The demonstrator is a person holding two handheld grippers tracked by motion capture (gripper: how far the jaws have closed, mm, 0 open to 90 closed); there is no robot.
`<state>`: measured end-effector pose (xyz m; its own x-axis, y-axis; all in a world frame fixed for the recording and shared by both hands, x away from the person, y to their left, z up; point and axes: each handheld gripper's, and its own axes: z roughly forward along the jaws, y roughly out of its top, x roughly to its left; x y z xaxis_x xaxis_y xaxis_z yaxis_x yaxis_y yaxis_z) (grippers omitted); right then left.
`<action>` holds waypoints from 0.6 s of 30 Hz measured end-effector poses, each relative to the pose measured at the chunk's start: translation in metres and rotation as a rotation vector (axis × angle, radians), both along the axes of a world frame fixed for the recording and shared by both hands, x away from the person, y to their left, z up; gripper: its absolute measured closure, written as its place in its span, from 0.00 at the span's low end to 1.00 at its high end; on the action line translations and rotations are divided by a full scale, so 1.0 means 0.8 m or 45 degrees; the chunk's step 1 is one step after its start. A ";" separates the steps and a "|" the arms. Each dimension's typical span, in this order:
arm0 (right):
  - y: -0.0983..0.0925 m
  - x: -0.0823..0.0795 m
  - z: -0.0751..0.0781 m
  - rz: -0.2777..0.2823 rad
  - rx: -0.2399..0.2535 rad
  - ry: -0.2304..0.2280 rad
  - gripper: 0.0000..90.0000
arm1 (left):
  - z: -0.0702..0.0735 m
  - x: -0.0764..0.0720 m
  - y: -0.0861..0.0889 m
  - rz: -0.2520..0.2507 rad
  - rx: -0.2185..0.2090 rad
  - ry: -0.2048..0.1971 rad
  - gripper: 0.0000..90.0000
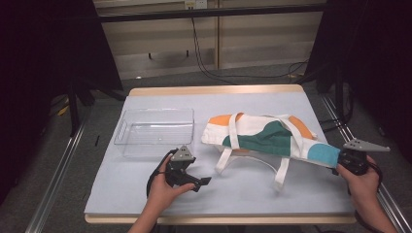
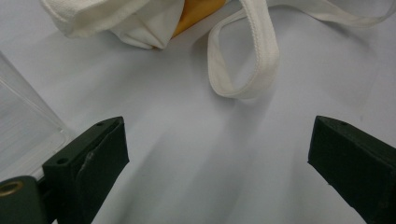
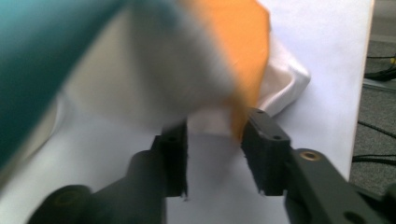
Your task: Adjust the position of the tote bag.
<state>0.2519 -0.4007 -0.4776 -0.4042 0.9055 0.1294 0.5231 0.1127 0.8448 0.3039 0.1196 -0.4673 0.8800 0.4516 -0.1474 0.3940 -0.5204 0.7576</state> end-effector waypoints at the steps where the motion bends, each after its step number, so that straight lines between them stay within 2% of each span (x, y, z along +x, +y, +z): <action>1: 0.000 -0.003 0.000 0.014 -0.006 0.012 0.62 | 0.000 0.000 -0.001 0.001 -0.005 0.002 0.05; 9: 0.000 -0.026 -0.003 0.017 0.015 0.030 0.51 | 0.004 0.001 -0.005 -0.011 -0.012 -0.004 0.05; 15: 0.009 -0.044 -0.003 0.043 -0.019 0.041 0.44 | 0.006 0.005 -0.010 -0.023 -0.018 -0.010 0.05; 18: 0.012 -0.052 -0.003 0.054 -0.013 0.047 0.41 | 0.006 0.007 -0.013 -0.038 -0.010 -0.014 0.05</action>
<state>0.2107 -0.3909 -0.4798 -0.4370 0.8891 0.1359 0.5483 0.1437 0.8238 0.3091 0.1096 -0.4622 0.8948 0.4236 -0.1411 0.3697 -0.5257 0.7661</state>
